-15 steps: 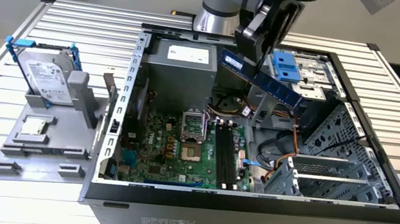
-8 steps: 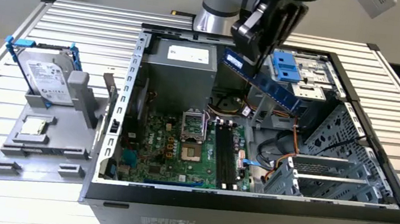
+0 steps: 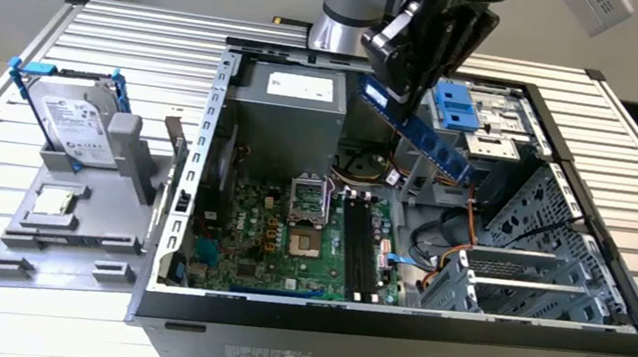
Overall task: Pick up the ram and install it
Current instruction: 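Insert the ram into the slot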
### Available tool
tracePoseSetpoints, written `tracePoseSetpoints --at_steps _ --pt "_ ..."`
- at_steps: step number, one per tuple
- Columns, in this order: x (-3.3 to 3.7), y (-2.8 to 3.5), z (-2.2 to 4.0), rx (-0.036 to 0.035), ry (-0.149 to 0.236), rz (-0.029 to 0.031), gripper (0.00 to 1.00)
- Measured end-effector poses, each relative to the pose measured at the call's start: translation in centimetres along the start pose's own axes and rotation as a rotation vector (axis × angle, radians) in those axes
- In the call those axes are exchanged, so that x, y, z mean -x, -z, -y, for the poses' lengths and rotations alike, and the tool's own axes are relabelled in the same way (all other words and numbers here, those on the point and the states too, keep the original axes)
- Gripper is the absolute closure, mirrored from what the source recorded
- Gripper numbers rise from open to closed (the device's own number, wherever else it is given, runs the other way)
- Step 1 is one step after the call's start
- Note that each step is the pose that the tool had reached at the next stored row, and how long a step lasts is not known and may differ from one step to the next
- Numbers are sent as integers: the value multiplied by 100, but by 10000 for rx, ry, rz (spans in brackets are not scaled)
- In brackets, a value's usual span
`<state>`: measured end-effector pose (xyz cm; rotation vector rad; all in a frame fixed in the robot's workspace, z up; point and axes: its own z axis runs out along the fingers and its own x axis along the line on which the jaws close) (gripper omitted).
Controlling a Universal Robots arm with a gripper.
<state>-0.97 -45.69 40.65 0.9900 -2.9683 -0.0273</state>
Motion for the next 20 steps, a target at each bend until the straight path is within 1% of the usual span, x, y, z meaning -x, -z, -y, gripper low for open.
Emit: tracePoseSetpoints --at_steps 20 --pt "0 0 0 21 -3383 69 100"
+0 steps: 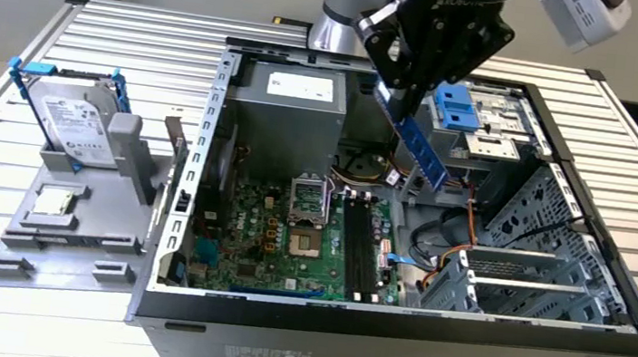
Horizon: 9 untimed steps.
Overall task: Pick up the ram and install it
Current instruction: 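Insert the ram into the slot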
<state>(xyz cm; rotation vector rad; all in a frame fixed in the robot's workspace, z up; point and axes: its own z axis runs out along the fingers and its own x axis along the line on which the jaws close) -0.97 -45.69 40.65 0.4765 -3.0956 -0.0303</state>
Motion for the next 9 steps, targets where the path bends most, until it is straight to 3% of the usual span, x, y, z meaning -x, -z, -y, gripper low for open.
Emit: tracePoseSetpoints --at_steps 9 --pt "0 0 0 10 -1597 33 100"
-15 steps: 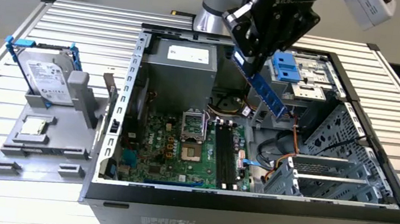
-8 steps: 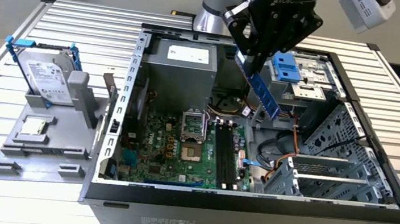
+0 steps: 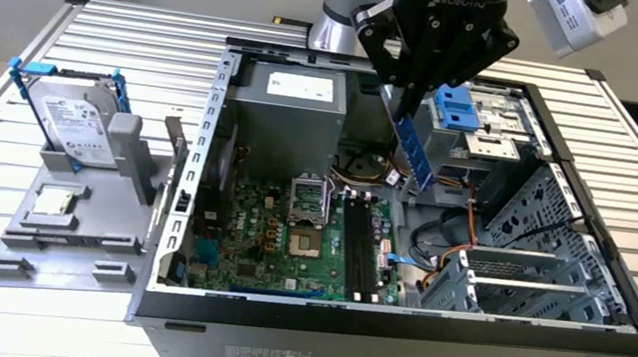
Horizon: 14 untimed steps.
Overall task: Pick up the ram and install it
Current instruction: 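Insert the ram into the slot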
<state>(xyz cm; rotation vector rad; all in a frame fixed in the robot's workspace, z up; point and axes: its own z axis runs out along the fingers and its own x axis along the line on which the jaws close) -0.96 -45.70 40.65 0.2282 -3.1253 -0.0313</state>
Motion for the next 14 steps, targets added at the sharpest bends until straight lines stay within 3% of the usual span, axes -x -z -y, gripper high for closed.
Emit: tracePoseSetpoints --at_steps 14 --pt "0 -1 0 16 -2410 50 100"
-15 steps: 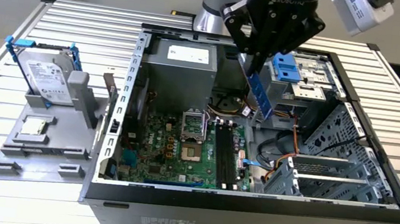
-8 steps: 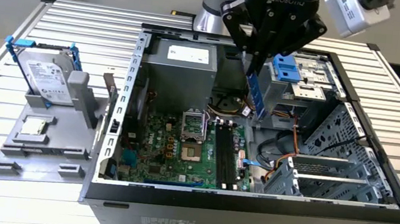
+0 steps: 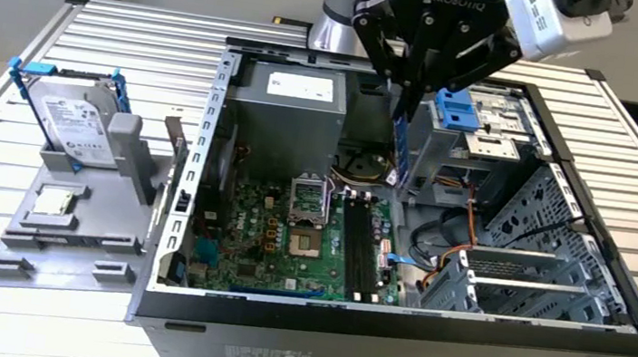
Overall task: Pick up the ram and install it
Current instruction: 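Insert the ram into the slot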
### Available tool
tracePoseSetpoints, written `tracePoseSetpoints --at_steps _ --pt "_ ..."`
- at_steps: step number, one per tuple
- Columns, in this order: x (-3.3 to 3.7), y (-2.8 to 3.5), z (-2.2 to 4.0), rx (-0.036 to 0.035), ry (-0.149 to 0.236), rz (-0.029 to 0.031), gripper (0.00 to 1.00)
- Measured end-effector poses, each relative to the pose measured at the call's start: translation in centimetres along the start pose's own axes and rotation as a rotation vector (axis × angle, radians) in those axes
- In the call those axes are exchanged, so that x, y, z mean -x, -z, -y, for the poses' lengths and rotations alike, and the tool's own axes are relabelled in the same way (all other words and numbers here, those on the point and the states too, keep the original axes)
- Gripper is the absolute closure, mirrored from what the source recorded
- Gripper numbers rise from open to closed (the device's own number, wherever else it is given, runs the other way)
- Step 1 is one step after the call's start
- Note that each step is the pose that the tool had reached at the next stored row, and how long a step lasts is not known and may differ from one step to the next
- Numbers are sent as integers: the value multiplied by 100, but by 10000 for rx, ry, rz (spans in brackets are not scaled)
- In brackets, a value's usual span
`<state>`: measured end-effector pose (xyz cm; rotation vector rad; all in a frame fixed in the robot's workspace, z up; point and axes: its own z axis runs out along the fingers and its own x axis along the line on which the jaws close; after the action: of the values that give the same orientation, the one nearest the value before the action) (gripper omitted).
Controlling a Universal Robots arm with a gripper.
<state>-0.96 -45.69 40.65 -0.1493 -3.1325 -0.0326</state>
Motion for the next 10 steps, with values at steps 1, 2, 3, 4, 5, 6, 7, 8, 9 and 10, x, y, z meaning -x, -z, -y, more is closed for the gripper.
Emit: tracePoseSetpoints --at_steps 1,2,3,4,5,6,7,8,9,10 --pt "0 0 0 1 -131 2 100" --pt "0 0 0 2 -277 6 100" --pt "0 0 0 2 -409 8 100" --pt "0 0 0 3 -523 10 100" --pt "0 0 0 3 -542 11 100" --pt "0 0 0 4 -544 11 100" --pt "0 0 0 3 -545 11 100" --pt "0 0 0 3 -546 11 100" --pt "5 0 -1 3 -546 11 100" --pt "13 -1 -4 4 -544 11 100"
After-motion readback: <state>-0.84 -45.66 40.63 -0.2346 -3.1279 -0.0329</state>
